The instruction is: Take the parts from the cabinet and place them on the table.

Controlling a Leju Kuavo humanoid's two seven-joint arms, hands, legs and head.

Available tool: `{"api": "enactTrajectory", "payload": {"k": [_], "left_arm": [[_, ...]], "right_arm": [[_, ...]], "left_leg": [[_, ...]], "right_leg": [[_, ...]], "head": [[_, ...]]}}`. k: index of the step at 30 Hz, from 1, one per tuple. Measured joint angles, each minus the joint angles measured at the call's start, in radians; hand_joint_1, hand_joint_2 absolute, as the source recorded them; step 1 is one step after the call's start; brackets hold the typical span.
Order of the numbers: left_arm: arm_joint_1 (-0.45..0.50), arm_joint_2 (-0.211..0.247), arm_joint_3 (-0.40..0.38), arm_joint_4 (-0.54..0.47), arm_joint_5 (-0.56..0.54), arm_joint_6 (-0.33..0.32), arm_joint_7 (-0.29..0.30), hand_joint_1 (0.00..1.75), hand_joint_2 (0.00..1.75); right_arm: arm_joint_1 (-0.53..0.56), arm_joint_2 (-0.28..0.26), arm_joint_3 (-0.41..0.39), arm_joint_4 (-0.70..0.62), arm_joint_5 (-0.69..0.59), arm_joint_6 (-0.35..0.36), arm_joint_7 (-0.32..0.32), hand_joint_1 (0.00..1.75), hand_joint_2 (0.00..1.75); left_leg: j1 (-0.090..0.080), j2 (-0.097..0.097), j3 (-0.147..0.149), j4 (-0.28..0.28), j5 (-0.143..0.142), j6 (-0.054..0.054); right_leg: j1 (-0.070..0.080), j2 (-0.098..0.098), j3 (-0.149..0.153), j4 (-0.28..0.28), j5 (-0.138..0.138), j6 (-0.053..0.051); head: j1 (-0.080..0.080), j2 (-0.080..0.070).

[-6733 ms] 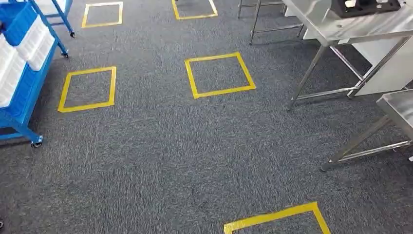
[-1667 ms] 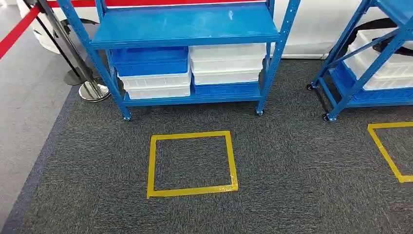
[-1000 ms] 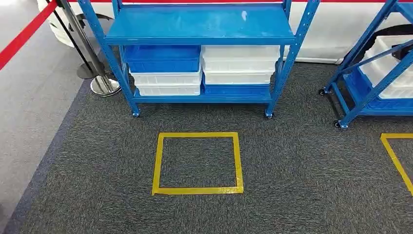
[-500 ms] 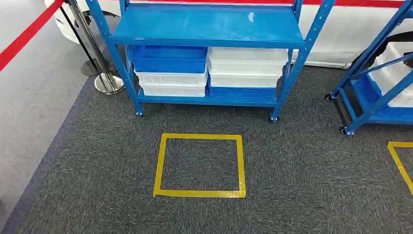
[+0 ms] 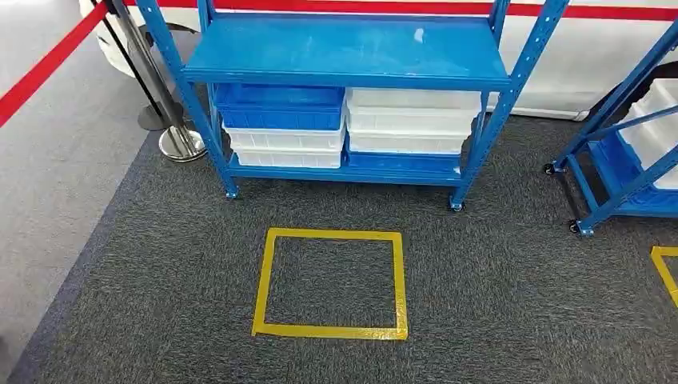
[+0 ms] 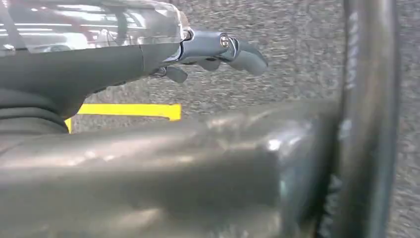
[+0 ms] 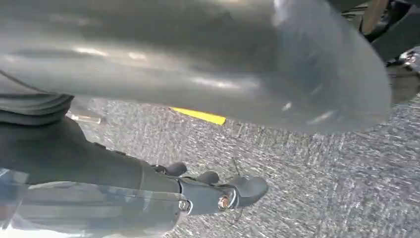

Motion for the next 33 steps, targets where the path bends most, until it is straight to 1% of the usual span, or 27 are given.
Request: {"api": "enactTrajectory", "payload": {"k": [2,3,5,6,7,8,9,11,12,13,14,16,17,18,20,21,22,23,24,26,27,28,29,30,31,32,33], "left_arm": [[-0.001,-0.002,0.000,0.000,0.000,-0.001,0.000,0.00,0.00],[-0.002,-0.003,0.000,0.000,0.000,-0.001,0.000,0.00,0.00],[-0.001,-0.003,0.000,0.000,0.000,-0.001,0.000,0.00,0.00],[0.000,-0.003,0.000,0.000,0.000,-0.001,0.000,0.00,0.00],[0.002,-0.003,0.000,0.000,0.000,-0.001,0.000,0.00,0.00],[0.004,-0.003,0.000,0.000,0.000,-0.001,0.000,0.00,0.00],[0.006,-0.003,0.000,0.000,0.000,-0.001,0.000,0.00,0.00],[0.012,-0.002,0.000,0.000,0.000,0.000,0.000,0.00,0.00],[0.011,0.000,0.001,0.001,0.000,0.000,0.001,0.00,0.00],[0.010,-0.001,0.001,0.002,0.000,-0.002,0.001,0.00,0.00],[0.013,0.000,0.001,0.002,-0.003,-0.003,0.002,0.00,0.00],[0.010,-0.001,0.001,0.002,-0.006,-0.008,0.002,0.00,0.00],[0.009,-0.002,0.001,0.002,-0.006,-0.009,0.003,0.00,0.00],[0.008,-0.002,0.001,0.002,-0.007,-0.009,0.003,0.00,0.00],[0.006,-0.002,0.001,0.002,-0.010,-0.009,0.004,0.00,0.00],[0.006,-0.002,0.001,0.002,-0.010,-0.009,0.005,0.00,0.00],[0.006,-0.003,0.001,0.002,-0.010,-0.009,0.005,0.00,0.00],[0.008,-0.003,0.001,0.002,-0.010,-0.009,0.005,0.00,0.00],[0.010,-0.004,0.001,0.002,-0.011,-0.009,0.005,0.00,0.00],[0.014,-0.006,0.001,0.003,-0.012,-0.009,0.005,0.00,0.00],[0.007,-0.006,0.001,0.003,-0.015,-0.009,0.005,0.00,0.00],[0.004,-0.006,0.001,0.003,-0.015,-0.009,0.005,0.00,0.00],[0.003,-0.006,0.001,0.003,-0.015,-0.008,0.005,0.00,0.00],[0.003,-0.006,0.001,0.003,-0.016,-0.008,0.005,0.00,0.00],[0.001,-0.006,0.001,0.003,-0.017,-0.008,0.005,0.00,0.00],[-0.001,-0.007,0.001,0.004,-0.018,-0.008,0.005,0.00,0.00],[-0.003,-0.008,0.001,0.004,-0.018,-0.008,0.005,0.00,0.00]], "right_arm": [[0.001,0.000,0.000,0.000,0.000,0.000,0.000,0.00,0.00],[0.001,0.000,0.000,0.000,0.000,0.000,0.000,0.00,0.00],[-0.001,0.000,0.000,0.000,0.000,-0.001,0.000,0.00,0.00],[-0.001,0.000,0.000,0.000,0.000,0.000,0.000,0.00,0.00],[0.000,0.000,-0.001,0.000,0.000,0.000,0.000,0.00,0.00],[0.001,0.000,-0.001,0.000,0.000,0.000,0.000,0.00,0.00],[0.001,0.000,-0.001,0.000,0.000,0.000,0.000,0.00,0.00],[0.007,0.001,-0.001,0.001,0.000,0.000,0.000,0.00,0.00],[0.004,0.005,-0.002,0.003,0.000,0.000,0.000,0.00,0.00],[-0.003,0.004,-0.002,0.002,0.000,0.000,0.000,0.00,0.00],[-0.003,0.004,-0.002,0.002,0.000,0.002,0.003,0.00,0.00],[-0.005,0.003,-0.002,0.002,-0.001,0.004,0.004,0.00,0.00],[-0.004,0.000,-0.002,0.002,-0.001,0.005,0.006,0.00,0.00],[-0.005,0.000,-0.003,0.002,0.000,0.004,0.006,0.00,0.00],[-0.007,0.000,-0.003,0.002,0.002,0.004,0.006,0.00,0.00],[-0.006,0.000,-0.003,0.002,0.002,0.004,0.006,0.00,0.00],[-0.005,0.000,-0.003,0.002,0.002,0.004,0.008,0.00,0.00],[-0.002,-0.001,-0.003,0.002,0.002,0.004,0.008,0.00,0.00],[0.000,-0.002,-0.003,0.002,0.002,0.004,0.008,0.00,0.00],[0.010,-0.003,-0.003,0.003,0.003,0.004,0.009,0.00,0.00],[0.009,-0.003,-0.004,0.003,0.003,0.005,0.009,0.00,0.00],[0.005,-0.003,-0.003,0.003,0.004,0.005,0.009,0.00,0.00],[0.003,-0.003,-0.003,0.003,0.003,0.006,0.011,0.00,1.75],[0.003,-0.003,-0.004,0.003,0.004,0.006,0.012,0.00,1.75],[0.002,-0.003,-0.003,0.003,0.005,0.004,0.013,0.00,0.00],[0.004,-0.003,-0.003,0.003,0.005,0.004,0.015,0.00,0.00],[0.004,-0.003,-0.004,0.003,0.002,0.003,0.019,0.00,0.00]], "left_leg": [[0.005,0.006,-0.016,0.056,-0.013,-0.006],[0.006,0.007,-0.058,0.127,-0.033,-0.010],[0.007,0.008,-0.154,0.267,-0.103,-0.016],[0.007,0.008,-0.191,0.306,-0.121,-0.017],[0.007,0.008,-0.206,0.300,-0.112,-0.015],[0.006,0.008,-0.205,0.257,-0.078,-0.012],[0.006,0.008,-0.191,0.191,-0.027,-0.007],[-0.004,0.014,-0.173,0.051,0.117,0.019],[-0.012,0.018,-0.181,0.055,0.076,0.022],[-0.014,0.014,-0.169,0.047,0.081,0.025],[-0.014,0.014,-0.172,0.038,0.088,0.031],[-0.006,0.007,-0.134,0.019,0.088,0.042],[-0.005,0.008,-0.119,0.010,0.087,0.046],[-0.004,0.008,-0.111,0.005,0.082,0.053],[-0.004,0.008,-0.101,0.004,0.071,0.057],[-0.004,0.007,-0.093,0.004,0.062,0.056],[-0.004,0.005,-0.083,0.004,0.053,0.054],[-0.002,0.002,-0.068,0.004,0.042,0.051],[-0.001,0.000,-0.051,0.004,0.030,0.046],[0.000,-0.001,-0.033,0.002,0.007,0.037],[-0.004,-0.003,-0.021,0.014,-0.005,0.030],[-0.005,-0.003,-0.025,0.009,-0.013,0.023],[-0.004,-0.003,-0.011,0.005,-0.016,0.016],[-0.005,-0.003,-0.004,0.011,-0.007,0.010],[-0.005,-0.003,-0.004,0.018,-0.008,0.008],[-0.001,0.001,-0.016,0.053,-0.009,0.004],[0.000,0.006,-0.046,0.107,-0.014,-0.001]], "right_leg": [[-0.003,-0.003,0.026,-0.008,-0.009,-0.015],[-0.003,-0.003,0.031,-0.008,-0.016,-0.020],[0.000,-0.002,0.041,-0.008,-0.029,-0.023],[0.001,-0.001,0.050,-0.008,-0.037,-0.023],[0.002,-0.001,0.062,-0.008,-0.046,-0.022],[0.004,0.000,0.077,-0.008,-0.056,-0.021],[0.005,-0.001,0.093,-0.008,-0.067,-0.019],[0.006,-0.003,0.112,-0.011,-0.088,-0.016],[0.009,0.000,0.118,-0.009,-0.093,-0.009],[0.007,0.001,0.117,-0.010,-0.099,0.000],[0.008,0.001,0.133,-0.008,-0.099,0.005],[0.009,0.000,0.139,0.003,-0.095,0.013],[0.005,0.002,0.130,0.040,-0.095,0.017],[0.005,0.003,0.093,0.097,-0.109,0.022],[0.001,0.003,-0.009,0.230,-0.171,0.031],[-0.002,0.003,-0.046,0.265,-0.195,0.035],[-0.004,0.002,-0.068,0.268,-0.197,0.038],[-0.006,0.002,-0.072,0.237,-0.175,0.040],[-0.007,0.002,-0.062,0.178,-0.130,0.038],[-0.007,0.002,-0.038,0.037,0.017,0.031],[0.000,0.002,-0.046,0.018,0.023,0.028],[0.001,0.003,-0.042,0.020,0.011,0.018],[0.001,0.004,-0.038,0.016,0.019,0.011],[0.002,0.003,-0.033,0.012,0.012,0.004],[-0.003,0.005,-0.018,0.008,0.011,-0.003],[-0.004,0.005,-0.002,-0.002,0.006,-0.008],[-0.004,0.005,0.010,-0.006,0.000,-0.013]], "head": [[0.000,0.000],[0.000,0.000],[0.000,0.000],[-0.001,0.000],[0.000,0.000],[0.000,0.000],[0.000,0.000],[0.000,0.000],[0.000,0.000],[-0.002,0.000],[-0.002,0.000],[-0.002,0.000],[-0.001,0.000],[-0.002,0.000],[-0.002,0.000],[-0.002,0.000],[-0.002,0.000],[-0.002,0.000],[-0.002,0.000],[-0.001,0.000],[-0.002,0.000],[-0.002,0.000],[-0.002,0.000],[-0.002,0.000],[-0.002,0.000],[-0.002,0.000],[-0.002,0.000]]}}
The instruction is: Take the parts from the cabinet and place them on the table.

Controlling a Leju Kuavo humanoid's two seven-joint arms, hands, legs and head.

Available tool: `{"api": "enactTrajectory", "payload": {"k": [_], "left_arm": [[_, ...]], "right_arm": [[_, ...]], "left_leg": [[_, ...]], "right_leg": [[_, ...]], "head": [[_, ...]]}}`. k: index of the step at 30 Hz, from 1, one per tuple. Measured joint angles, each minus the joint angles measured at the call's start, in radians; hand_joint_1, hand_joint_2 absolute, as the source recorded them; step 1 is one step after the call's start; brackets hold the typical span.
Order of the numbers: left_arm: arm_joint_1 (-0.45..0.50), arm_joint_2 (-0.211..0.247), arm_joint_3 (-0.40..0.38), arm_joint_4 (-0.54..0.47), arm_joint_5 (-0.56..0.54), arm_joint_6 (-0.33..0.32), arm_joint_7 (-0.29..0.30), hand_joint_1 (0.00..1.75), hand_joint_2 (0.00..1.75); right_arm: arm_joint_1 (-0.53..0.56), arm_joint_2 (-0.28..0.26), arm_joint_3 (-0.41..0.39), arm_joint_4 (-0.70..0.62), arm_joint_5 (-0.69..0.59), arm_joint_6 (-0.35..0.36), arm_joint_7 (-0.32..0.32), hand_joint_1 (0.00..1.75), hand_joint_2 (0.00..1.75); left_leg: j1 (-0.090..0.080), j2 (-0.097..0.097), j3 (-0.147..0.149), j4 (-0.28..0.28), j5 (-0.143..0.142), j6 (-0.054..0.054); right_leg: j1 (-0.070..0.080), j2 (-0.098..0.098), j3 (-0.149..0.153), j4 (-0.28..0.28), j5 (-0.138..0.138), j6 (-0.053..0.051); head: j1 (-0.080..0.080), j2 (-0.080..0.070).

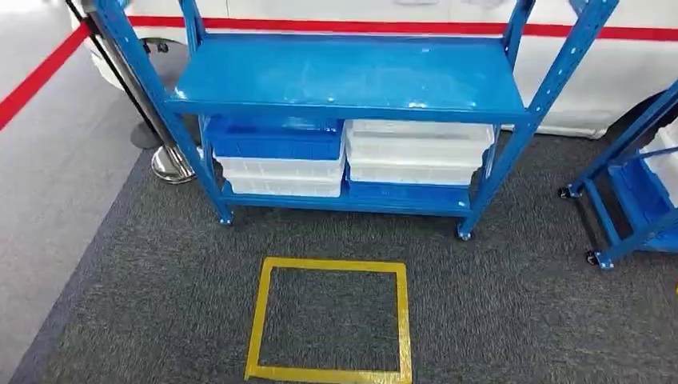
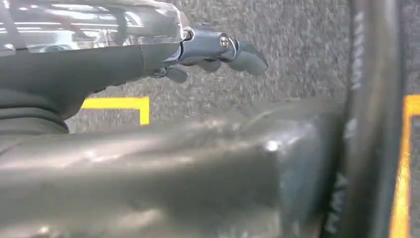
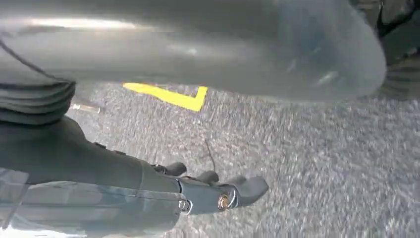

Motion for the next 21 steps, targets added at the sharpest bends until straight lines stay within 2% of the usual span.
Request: {"api": "enactTrajectory", "payload": {"k": [1,2,3,4,5,6,7,8,9,10,11,12,13,14,15,16,18,19,20,21], "left_arm": [[-0.001,0.000,0.000,0.000,0.000,0.000,0.000,0.00,0.00],[0.000,0.001,0.000,0.000,0.000,0.000,0.000,0.00,0.00],[0.003,0.001,0.001,0.000,0.000,0.000,0.000,0.00,0.00],[0.005,0.001,0.002,0.000,-0.001,0.000,0.000,0.00,0.00],[0.006,0.001,0.003,0.000,-0.003,0.000,0.000,0.00,0.00],[0.006,0.001,0.004,0.000,-0.005,0.000,0.000,0.00,0.00],[0.007,0.001,0.005,0.000,-0.007,0.000,0.000,0.00,0.00],[0.008,0.002,0.006,0.000,-0.008,0.000,0.000,0.00,0.00],[0.011,0.003,0.008,0.000,-0.009,0.000,0.000,0.00,0.00],[0.011,0.003,0.009,0.000,-0.010,0.000,0.000,0.00,0.00],[0.010,0.003,0.009,0.000,-0.010,0.001,0.000,0.00,0.00],[0.011,0.003,0.009,0.000,-0.011,0.001,0.000,0.00,0.00],[0.010,0.003,0.009,0.000,-0.013,0.000,0.000,0.00,0.00],[0.010,0.002,0.009,0.000,-0.014,0.000,0.000,0.00,0.00],[0.010,0.002,0.010,0.000,-0.015,0.000,-0.001,0.00,0.00],[0.009,0.002,0.011,0.000,-0.017,0.000,0.000,0.00,0.00],[0.007,0.002,0.016,0.000,-0.017,0.000,0.000,0.00,0.00],[0.007,0.002,0.018,0.000,-0.017,0.000,0.000,0.00,0.00],[0.007,0.002,0.019,0.000,-0.017,0.000,0.000,0.00,0.00],[0.008,0.002,0.021,0.000,-0.017,0.000,0.000,0.00,0.00]], "right_arm": [[-0.001,0.000,-0.004,0.000,-0.007,-0.002,0.000,0.00,0.00],[-0.004,0.000,-0.010,0.000,-0.010,-0.003,0.000,0.00,0.00],[-0.007,0.000,-0.016,0.000,-0.010,-0.004,0.000,0.00,0.00],[-0.007,0.000,-0.016,0.000,-0.008,-0.004,0.000,0.00,0.00],[-0.006,0.000,-0.017,0.000,-0.003,-0.004,0.000,0.00,0.00],[-0.005,0.000,-0.016,0.000,0.000,-0.005,0.000,0.00,0.00],[-0.004,0.001,-0.017,0.000,0.004,-0.005,0.000,0.00,0.00],[0.000,0.001,-0.017,0.000,0.007,-0.005,0.000,0.00,1.75],[-0.002,0.004,-0.017,0.002,0.009,-0.006,0.000,0.00,1.75],[-0.005,0.004,-0.017,0.001,0.010,-0.008,0.000,0.00,1.75],[-0.007,0.004,-0.017,0.001,0.013,-0.011,0.000,0.00,1.75],[-0.006,0.004,-0.017,0.001,0.013,-0.012,0.000,0.00,1.75],[-0.008,0.004,-0.017,0.001,0.014,-0.014,0.000,0.00,1.75],[-0.010,0.003,-0.017,0.001,0.015,-0.016,0.000,0.00,1.75],[-0.011,0.003,-0.017,0.001,0.015,-0.016,-0.001,0.00,1.75],[-0.012,0.003,-0.017,0.001,0.016,-0.016,-0.001,0.00,1.75],[-0.015,0.003,-0.017,0.001,0.016,-0.015,-0.001,0.00,1.75],[-0.013,0.003,-0.017,0.001,0.016,-0.015,-0.001,0.00,1.75],[-0.009,0.003,-0.017,0.001,0.016,-0.015,-0.001,0.00,1.75],[-0.008,0.003,-0.017,0.001,0.016,-0.015,-0.001,0.00,1.75]], "left_leg": [[0.002,0.001,-0.045,0.066,-0.017,-0.006],[0.003,0.001,-0.095,0.133,-0.053,-0.010],[0.004,0.001,-0.133,0.173,-0.087,-0.013],[0.005,0.001,-0.156,0.183,-0.105,-0.014],[0.005,0.001,-0.165,0.162,-0.098,-0.012],[0.005,0.001,-0.162,0.116,-0.065,-0.008],[0.004,0.001,-0.151,0.047,-0.003,-0.003],[0.002,0.002,-0.140,-0.025,0.078,0.005],[-0.004,0.000,-0.146,-0.055,0.129,0.013],[-0.008,0.001,-0.142,-0.059,0.102,0.017],[-0.011,0.001,-0.133,-0.060,0.108,0.023],[-0.008,0.000,-0.130,-0.071,0.107,0.030],[-0.006,-0.003,-0.107,-0.077,0.107,0.037],[-0.002,-0.002,-0.094,-0.086,0.105,0.041],[-0.002,-0.001,-0.084,-0.090,0.101,0.048],[-0.003,0.001,-0.078,-0.089,0.096,0.055],[-0.003,0.002,-0.065,-0.089,0.080,0.058],[-0.003,0.002,-0.055,-0.089,0.071,0.057],[-0.003,0.000,-0.042,-0.089,0.060,0.056],[-0.003,-0.001,-0.026,-0.089,0.048,0.053]], "right_leg": [[0.001,0.001,0.007,-0.001,-0.006,-0.004],[0.001,0.007,0.015,-0.001,-0.014,-0.004],[0.002,0.010,0.025,-0.001,-0.024,-0.005],[0.002,0.011,0.036,-0.001,-0.033,-0.006],[0.002,0.015,0.051,-0.001,-0.043,-0.006],[0.002,0.016,0.067,-0.002,-0.054,-0.004],[0.003,0.016,0.083,-0.002,-0.066,-0.001],[0.003,0.016,0.090,-0.004,-0.076,0.001],[0.005,0.017,0.101,0.003,-0.085,0.006],[0.006,0.023,0.100,-0.001,-0.093,0.016],[0.004,0.022,0.106,-0.010,-0.099,0.023],[0.006,0.021,0.118,-0.001,-0.093,0.029],[0.007,0.020,0.129,-0.002,-0.095,0.036],[0.003,0.016,0.127,0.014,-0.101,0.040],[0.004,0.011,0.106,0.057,-0.102,0.043],[0.003,0.009,0.057,0.131,-0.121,0.047],[0.002,0.008,-0.038,0.253,-0.184,0.053],[0.002,0.007,-0.072,0.281,-0.211,0.053],[0.001,0.006,-0.088,0.272,-0.211,0.053],[0.002,0.005,-0.087,0.230,-0.183,0.053]], "head": [[0.000,0.000],[0.000,0.000],[0.000,0.000],[0.000,0.000],[0.000,0.000],[0.000,0.000],[0.000,0.000],[0.000,0.000],[0.001,0.000],[0.000,0.000],[0.000,0.000],[0.001,0.000],[0.000,0.000],[0.001,0.000],[0.000,0.000],[0.000,0.000],[0.000,0.000],[0.000,0.000],[0.000,0.000],[0.000,0.000]]}}
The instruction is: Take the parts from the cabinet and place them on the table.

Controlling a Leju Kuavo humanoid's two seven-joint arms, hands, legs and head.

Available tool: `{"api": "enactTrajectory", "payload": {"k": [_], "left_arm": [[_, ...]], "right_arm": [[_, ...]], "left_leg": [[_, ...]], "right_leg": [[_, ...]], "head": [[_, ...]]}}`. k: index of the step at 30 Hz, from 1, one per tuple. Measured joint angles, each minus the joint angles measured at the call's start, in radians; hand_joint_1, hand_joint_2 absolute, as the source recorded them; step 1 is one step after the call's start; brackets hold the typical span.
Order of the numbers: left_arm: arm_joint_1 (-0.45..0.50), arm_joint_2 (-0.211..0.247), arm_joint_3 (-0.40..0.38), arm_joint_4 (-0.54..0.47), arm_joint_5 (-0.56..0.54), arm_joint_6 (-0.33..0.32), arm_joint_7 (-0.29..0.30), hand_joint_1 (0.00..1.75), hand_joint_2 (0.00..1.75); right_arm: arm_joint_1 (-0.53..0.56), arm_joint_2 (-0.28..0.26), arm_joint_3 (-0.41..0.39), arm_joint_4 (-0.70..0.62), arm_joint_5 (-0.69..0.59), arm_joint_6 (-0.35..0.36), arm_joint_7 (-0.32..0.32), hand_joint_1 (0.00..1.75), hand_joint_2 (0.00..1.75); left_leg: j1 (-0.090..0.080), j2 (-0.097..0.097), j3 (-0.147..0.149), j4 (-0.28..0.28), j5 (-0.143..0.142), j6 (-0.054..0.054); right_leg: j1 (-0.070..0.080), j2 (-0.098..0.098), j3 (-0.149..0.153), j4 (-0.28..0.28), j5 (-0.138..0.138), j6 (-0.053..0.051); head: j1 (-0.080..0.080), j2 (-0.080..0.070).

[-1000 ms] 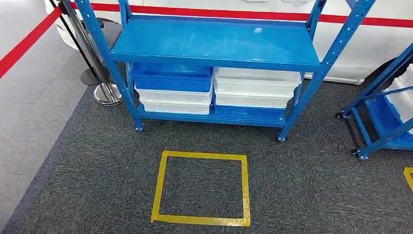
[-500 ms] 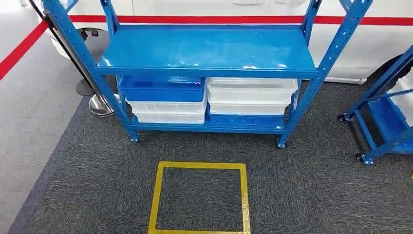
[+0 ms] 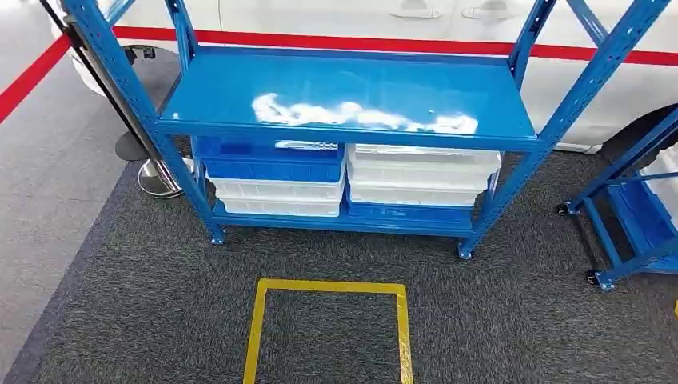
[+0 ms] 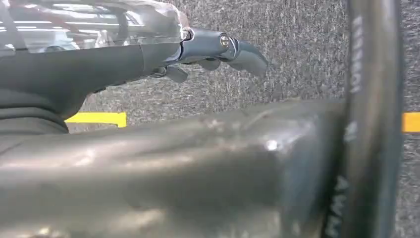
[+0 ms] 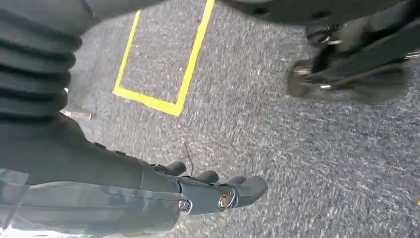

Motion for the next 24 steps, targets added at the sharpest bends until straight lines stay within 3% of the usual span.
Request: {"api": "enactTrajectory", "payload": {"k": [1,3,4,6,8,9,10,12,14,15,16,17,18,19,20,22,23,24], "left_arm": [[0.003,0.000,0.001,0.000,0.000,0.000,0.000,0.00,0.00],[0.006,-0.001,0.003,0.001,0.000,0.000,0.000,0.00,0.00],[0.002,-0.001,0.003,0.001,0.000,-0.001,0.000,0.00,0.00],[-0.005,-0.001,0.003,0.001,0.000,0.000,0.000,0.00,0.00],[-0.006,0.000,0.003,0.001,-0.001,0.000,0.000,0.00,0.00],[-0.007,-0.001,0.003,0.002,-0.002,-0.001,0.000,0.00,0.00],[-0.009,-0.001,0.003,0.002,-0.001,-0.001,0.000,0.00,0.00],[-0.009,0.000,0.003,0.002,-0.001,0.000,0.000,0.00,0.00],[-0.006,0.000,0.004,0.002,-0.001,0.000,0.000,0.00,0.00],[-0.005,0.000,0.004,0.002,-0.001,0.000,0.000,0.00,0.00],[-0.004,0.000,0.004,0.002,-0.001,0.000,0.000,0.00,0.00],[-0.004,0.000,0.004,0.002,-0.001,0.000,0.000,0.00,0.00],[0.000,0.000,0.004,0.002,-0.001,0.000,0.000,0.00,0.00],[0.006,0.000,0.005,0.002,-0.001,0.000,0.000,0.00,0.00],[0.011,0.000,0.006,0.003,-0.003,0.001,0.002,0.00,0.00],[0.006,0.001,0.007,0.003,-0.003,0.003,0.002,0.00,0.00],[-0.001,0.000,0.007,0.003,-0.005,0.003,0.002,0.00,0.00],[-0.004,-0.001,0.007,0.003,-0.006,0.004,0.000,0.00,0.00]], "right_arm": [[0.001,-0.001,0.000,0.000,0.000,0.000,0.000,0.00,1.75],[0.007,-0.002,-0.001,0.000,0.000,0.000,0.000,0.00,1.75],[0.006,-0.003,-0.002,0.000,0.000,0.001,0.000,0.00,1.75],[0.001,-0.003,-0.002,0.000,0.000,0.003,0.000,0.00,1.75],[0.000,-0.002,-0.003,0.000,0.000,0.006,0.000,0.00,1.75],[0.001,-0.002,-0.003,0.000,0.000,0.006,0.000,0.00,1.75],[0.002,-0.002,-0.003,0.000,0.000,0.006,0.000,0.00,1.75],[0.000,-0.002,-0.005,0.000,0.000,0.005,0.000,0.00,1.75],[0.000,-0.003,-0.006,0.000,0.000,0.006,0.000,0.00,1.75],[0.001,-0.003,-0.006,0.000,0.000,0.006,0.000,0.00,0.00],[0.001,-0.003,-0.006,0.000,0.000,0.009,-0.001,0.00,0.00],[0.004,-0.002,-0.006,0.000,-0.002,0.013,-0.002,0.00,0.00],[0.006,-0.002,-0.007,0.000,-0.005,0.016,-0.005,0.00,0.00],[-0.006,-0.001,-0.010,0.002,-0.010,0.018,-0.007,0.00,0.00],[-0.013,0.000,-0.012,0.002,-0.011,0.016,-0.009,0.00,0.00],[-0.012,0.000,-0.014,0.001,-0.008,0.011,-0.012,0.00,0.00],[-0.013,0.000,-0.014,0.000,-0.006,0.010,-0.012,0.00,0.00],[-0.012,-0.001,-0.015,0.000,-0.003,0.010,-0.012,0.00,0.00]], "left_leg": [[0.000,0.000,0.017,0.000,-0.012,-0.003],[-0.001,0.002,0.038,0.000,-0.036,-0.011],[-0.005,-0.001,0.045,0.003,-0.048,-0.019],[-0.005,0.002,0.066,0.003,-0.052,-0.031],[-0.006,0.002,0.057,0.018,-0.046,-0.038],[-0.003,0.003,0.046,0.058,-0.043,-0.043],[0.000,0.004,0.007,0.124,-0.056,-0.049],[0.003,0.004,-0.080,0.244,-0.113,-0.057],[0.004,0.004,-0.134,0.275,-0.166,-0.059],[0.005,0.004,-0.139,0.243,-0.152,-0.060],[0.004,0.004,-0.131,0.184,-0.107,-0.057],[0.004,-0.003,-0.120,0.115,-0.040,-0.051],[0.004,-0.032,-0.113,0.050,0.049,-0.048],[-0.003,-0.045,-0.118,0.046,0.069,-0.045],[-0.005,-0.038,-0.113,0.040,0.055,-0.038],[-0.009,-0.028,-0.104,0.042,0.063,-0.024],[0.000,-0.027,-0.094,0.024,0.068,-0.018],[0.003,-0.022,-0.084,0.010,0.071,-0.014]], "right_leg": [[0.000,-0.001,0.013,-0.064,0.048,-0.001],[0.004,-0.008,0.031,-0.200,0.212,-0.017],[0.010,-0.007,0.032,-0.200,0.190,-0.021],[0.009,-0.004,0.040,-0.207,0.193,-0.034],[0.002,-0.001,0.067,-0.219,0.188,-0.046],[0.004,-0.002,0.081,-0.226,0.183,-0.052],[0.003,-0.003,0.090,-0.230,0.177,-0.056],[0.004,-0.002,0.105,-0.230,0.162,-0.060],[0.003,0.000,0.130,-0.230,0.141,-0.059],[0.003,0.001,0.146,-0.230,0.130,-0.058],[0.004,0.001,0.164,-0.230,0.118,-0.055],[0.005,0.011,0.180,-0.230,0.109,-0.051],[0.004,0.016,0.181,-0.233,0.098,-0.045],[0.005,0.021,0.195,-0.223,0.091,-0.042],[0.005,0.027,0.190,-0.222,0.083,-0.035],[0.000,0.039,0.196,-0.233,0.080,-0.023],[0.007,0.039,0.204,-0.240,0.076,-0.016],[0.004,0.028,0.207,-0.227,0.064,-0.015]], "head": [[0.000,0.000],[0.000,0.000],[0.000,0.000],[0.000,0.000],[0.000,0.000],[0.000,0.000],[0.000,0.000],[0.000,0.000],[0.000,0.000],[0.000,0.000],[0.000,0.000],[0.000,0.000],[0.000,0.000],[0.001,0.000],[0.001,0.000],[0.000,0.000],[0.000,0.000],[0.001,0.000]]}}
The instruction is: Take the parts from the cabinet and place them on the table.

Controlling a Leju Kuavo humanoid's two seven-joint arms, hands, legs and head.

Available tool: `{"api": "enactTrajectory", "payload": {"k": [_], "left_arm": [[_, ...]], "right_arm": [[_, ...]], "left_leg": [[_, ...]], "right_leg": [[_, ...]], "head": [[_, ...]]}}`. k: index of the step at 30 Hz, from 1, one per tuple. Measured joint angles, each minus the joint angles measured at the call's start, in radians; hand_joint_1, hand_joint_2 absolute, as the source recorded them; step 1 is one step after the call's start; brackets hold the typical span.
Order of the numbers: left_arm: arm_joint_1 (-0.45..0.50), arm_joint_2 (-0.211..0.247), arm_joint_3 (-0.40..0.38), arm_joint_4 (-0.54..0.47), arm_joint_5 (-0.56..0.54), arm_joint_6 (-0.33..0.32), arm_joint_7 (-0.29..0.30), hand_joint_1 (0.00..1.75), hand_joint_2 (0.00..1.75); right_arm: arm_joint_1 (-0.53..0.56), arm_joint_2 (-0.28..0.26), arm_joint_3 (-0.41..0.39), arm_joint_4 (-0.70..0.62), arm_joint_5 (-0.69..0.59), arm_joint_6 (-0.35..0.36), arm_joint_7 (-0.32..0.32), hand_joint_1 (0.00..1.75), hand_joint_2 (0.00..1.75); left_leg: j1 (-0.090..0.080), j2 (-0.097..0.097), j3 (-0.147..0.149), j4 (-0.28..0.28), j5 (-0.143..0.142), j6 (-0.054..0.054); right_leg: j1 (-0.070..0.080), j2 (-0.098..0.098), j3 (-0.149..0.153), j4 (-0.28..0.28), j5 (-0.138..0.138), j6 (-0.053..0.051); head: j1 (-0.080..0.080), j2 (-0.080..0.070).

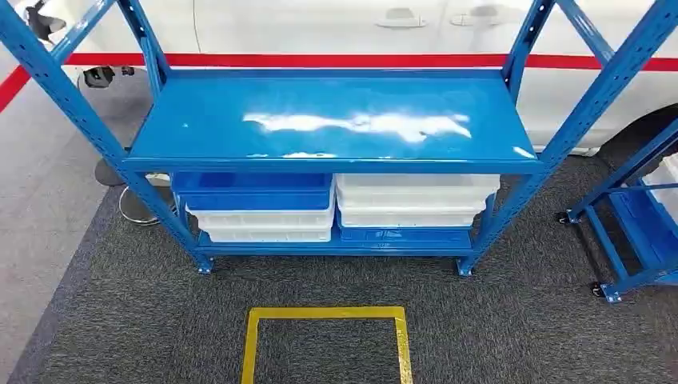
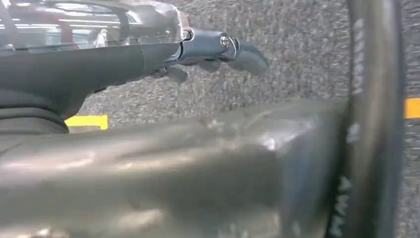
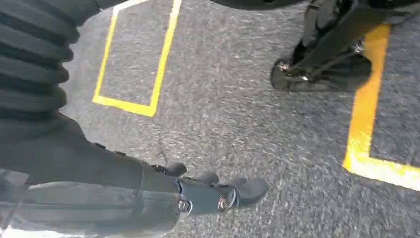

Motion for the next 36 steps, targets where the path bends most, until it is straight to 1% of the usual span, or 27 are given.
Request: {"api": "enactTrajectory", "payload": {"k": [1,3,4,5,6,7,8,9,10,13,14,15,16,18,19,20,21,22,23,24,25,29,30,31,32,33,36], "left_arm": [[-0.001,0.000,0.000,0.000,0.000,0.001,-0.001,0.00,0.00],[-0.001,0.000,0.003,0.000,-0.005,0.003,-0.003,0.00,0.00],[0.000,0.000,0.004,0.000,-0.007,0.004,-0.003,0.00,0.00],[0.000,0.000,0.005,0.000,-0.008,0.005,-0.003,0.00,0.00],[0.003,0.000,0.006,0.000,-0.008,0.006,-0.003,0.00,0.00],[0.002,0.000,0.007,0.000,-0.010,0.008,-0.003,0.00,0.00],[-0.001,0.000,0.007,0.000,-0.011,0.008,-0.003,0.00,0.00],[-0.002,0.000,0.008,0.000,-0.011,0.009,-0.003,0.00,0.00],[-0.006,-0.001,0.009,0.000,-0.013,0.010,-0.003,0.00,0.00],[-0.007,-0.001,0.016,0.000,-0.017,0.011,-0.003,0.00,0.00],[-0.009,-0.001,0.019,0.000,-0.018,0.011,-0.003,0.00,0.00],[-0.008,-0.001,0.021,0.000,-0.019,0.011,-0.003,0.00,0.00],[-0.008,-0.002,0.021,0.000,-0.021,0.011,-0.003,0.00,0.00],[-0.007,-0.001,0.023,0.000,-0.021,0.011,-0.003,0.00,0.00],[-0.007,0.000,0.023,0.000,-0.021,0.011,-0.003,0.00,0.00],[-0.006,0.000,0.024,0.000,-0.021,0.011,-0.003,0.00,0.00],[-0.005,0.000,0.024,0.000,-0.021,0.011,-0.003,0.00,0.00],[-0.005,0.000,0.024,0.000,-0.022,0.011,-0.003,0.00,0.00],[-0.005,0.000,0.024,0.000,-0.023,0.011,-0.003,0.00,0.00],[-0.005,0.000,0.024,0.000,-0.026,0.011,-0.003,0.00,0.00],[-0.005,0.000,0.024,0.000,-0.027,0.011,-0.002,0.00,0.00],[-0.005,0.000,0.029,0.000,-0.030,0.014,0.002,0.00,0.00],[-0.004,0.000,0.029,0.000,-0.031,0.014,0.006,0.00,0.00],[-0.006,0.000,0.030,0.000,-0.031,0.014,0.007,0.00,0.00],[-0.006,0.000,0.031,0.000,-0.032,0.014,0.008,0.00,0.00],[-0.006,0.000,0.031,0.000,-0.032,0.014,0.009,0.00,0.00],[-0.007,0.000,0.036,0.000,-0.032,0.015,0.009,0.00,0.00]], "right_arm": [[0.000,0.000,-0.001,0.000,0.000,0.000,0.000,0.00,0.00],[-0.001,0.000,-0.008,0.000,-0.010,0.001,0.000,0.00,0.00],[-0.002,0.000,-0.012,0.000,-0.014,0.001,-0.001,0.00,0.00],[0.000,0.000,-0.014,0.000,-0.015,0.000,-0.001,0.00,0.00],[0.000,0.000,-0.017,0.000,-0.014,-0.001,-0.001,0.00,0.00],[0.004,0.000,-0.017,0.000,-0.009,-0.005,-0.001,0.00,0.00],[0.007,0.000,-0.017,0.000,-0.007,-0.011,0.000,0.00,0.00],[0.009,0.000,-0.018,0.000,-0.007,-0.014,0.000,0.00,0.00],[0.010,0.000,-0.021,0.000,-0.008,-0.014,0.002,0.00,0.00],[0.003,0.000,-0.030,0.000,-0.013,-0.014,0.003,0.00,0.00],[0.003,0.000,-0.033,0.000,-0.011,-0.015,0.003,0.00,0.00],[0.003,0.003,-0.034,0.000,-0.006,-0.016,0.003,0.00,0.00],[0.004,0.003,-0.034,0.000,-0.001,-0.017,0.003,0.00,0.00],[0.005,0.003,-0.035,0.000,0.005,-0.018,0.003,0.00,0.00],[0.005,0.003,-0.035,0.000,0.006,-0.017,0.003,0.00,0.00],[0.005,0.003,-0.035,0.000,0.007,-0.017,0.003,0.00,0.00],[0.005,0.003,-0.035,0.000,0.007,-0.017,0.003,0.00,0.00],[0.004,0.003,-0.035,0.000,0.009,-0.016,0.003,0.00,0.00],[0.004,0.004,-0.035,0.000,0.009,-0.016,0.003,0.00,0.00],[0.004,0.004,-0.035,0.000,0.009,-0.016,0.003,0.00,1.75],[0.005,0.004,-0.035,0.000,0.009,-0.014,0.002,0.00,1.75],[0.003,0.004,-0.035,0.000,0.013,-0.015,0.003,0.00,1.75],[0.003,0.004,-0.035,0.000,0.017,-0.018,0.007,0.00,1.75],[0.003,0.004,-0.035,0.000,0.021,-0.019,0.012,0.00,1.75],[0.003,0.004,-0.035,0.000,0.021,-0.020,0.013,0.00,1.75],[0.003,0.004,-0.035,0.000,0.021,-0.022,0.012,0.00,1.75],[0.003,0.004,-0.035,0.000,0.021,-0.023,0.009,0.00,1.75]], "left_leg": [[0.003,0.002,0.006,-0.008,-0.001,0.005],[0.001,0.018,0.011,-0.009,-0.009,0.013],[0.000,0.028,0.014,-0.009,-0.015,0.015],[-0.001,0.035,0.020,-0.009,-0.020,0.015],[-0.002,0.033,0.028,-0.009,-0.026,0.014],[-0.002,0.035,0.039,-0.009,-0.033,0.012],[-0.002,0.036,0.048,-0.009,-0.039,0.009],[-0.002,0.038,0.055,-0.009,-0.045,0.006],[-0.010,0.042,0.058,-0.006,-0.050,-0.001],[-0.007,0.047,0.055,-0.012,-0.051,-0.014],[-0.009,0.047,0.059,-0.013,-0.053,-0.020],[-0.006,0.043,0.057,-0.001,-0.064,-0.027],[-0.005,0.039,0.042,0.036,-0.090,-0.033],[0.002,0.039,-0.032,0.186,-0.167,-0.042],[0.003,0.039,-0.071,0.262,-0.193,-0.046],[0.005,0.039,-0.093,0.301,-0.194,-0.049],[0.007,0.039,-0.090,0.286,-0.170,-0.050],[0.009,0.039,-0.065,0.227,-0.126,-0.050],[0.009,0.039,-0.025,0.141,-0.077,-0.048],[0.009,0.038,0.021,0.045,-0.031,-0.045],[0.008,0.032,0.042,0.003,-0.042,-0.039],[-0.002,0.032,0.040,-0.012,-0.038,-0.018],[0.005,0.030,0.049,-0.025,-0.031,-0.019],[0.003,0.030,0.049,-0.026,-0.029,-0.023],[0.002,0.030,0.048,-0.026,-0.028,-0.021],[0.001,0.030,0.049,-0.026,-0.030,-0.018],[-0.003,0.030,0.049,-0.024,-0.031,-0.012]], "right_leg": [[0.002,-0.014,-0.023,0.040,-0.022,0.002],[-0.001,-0.023,-0.122,0.197,-0.084,0.010],[-0.003,-0.024,-0.166,0.258,-0.097,0.012],[-0.003,-0.026,-0.195,0.286,-0.086,0.013],[-0.003,-0.028,-0.196,0.265,-0.048,0.014],[-0.003,-0.030,-0.174,0.196,0.012,0.012],[-0.003,-0.031,-0.140,0.110,0.068,0.008],[-0.001,-0.032,-0.107,0.024,0.111,0.000],[0.009,-0.033,-0.101,0.004,0.094,-0.005],[0.009,-0.026,-0.103,-0.004,0.097,-0.015],[0.002,-0.024,-0.100,-0.011,0.100,-0.021],[-0.004,-0.026,-0.092,-0.020,0.103,-0.027],[-0.004,-0.027,-0.088,-0.023,0.102,-0.033],[-0.003,-0.027,-0.088,-0.022,0.100,-0.037],[-0.003,-0.027,-0.089,-0.021,0.098,-0.038],[-0.003,-0.026,-0.088,-0.021,0.097,-0.038],[-0.003,-0.024,-0.085,-0.020,0.095,-0.037],[-0.004,-0.022,-0.081,-0.020,0.093,-0.035],[-0.005,-0.021,-0.076,-0.019,0.090,-0.031],[-0.005,-0.019,-0.071,-0.019,0.087,-0.027],[-0.002,-0.019,-0.071,-0.017,0.084,-0.022],[-0.002,-0.018,-0.069,-0.029,0.089,0.000],[0.000,-0.019,-0.064,-0.027,0.081,-0.007],[0.002,-0.020,-0.063,-0.035,0.094,-0.048],[0.003,-0.020,-0.063,-0.035,0.089,-0.054],[0.002,-0.020,-0.061,-0.036,0.091,-0.049],[-0.001,-0.020,-0.060,-0.039,0.093,-0.045]], "head": [[0.000,0.000],[0.000,0.000],[0.000,0.000],[0.000,0.000],[0.000,0.000],[0.000,0.000],[0.000,0.000],[0.000,0.000],[0.000,0.000],[0.000,0.000],[0.000,0.000],[0.000,0.000],[-0.001,0.000],[-0.001,0.000],[-0.001,0.000],[-0.001,0.000],[-0.001,0.000],[-0.001,0.000],[-0.001,0.000],[-0.001,0.000],[0.000,0.000],[-0.001,0.000],[0.000,0.000],[0.000,0.000],[0.000,0.000],[0.000,0.000],[0.000,0.000]]}}
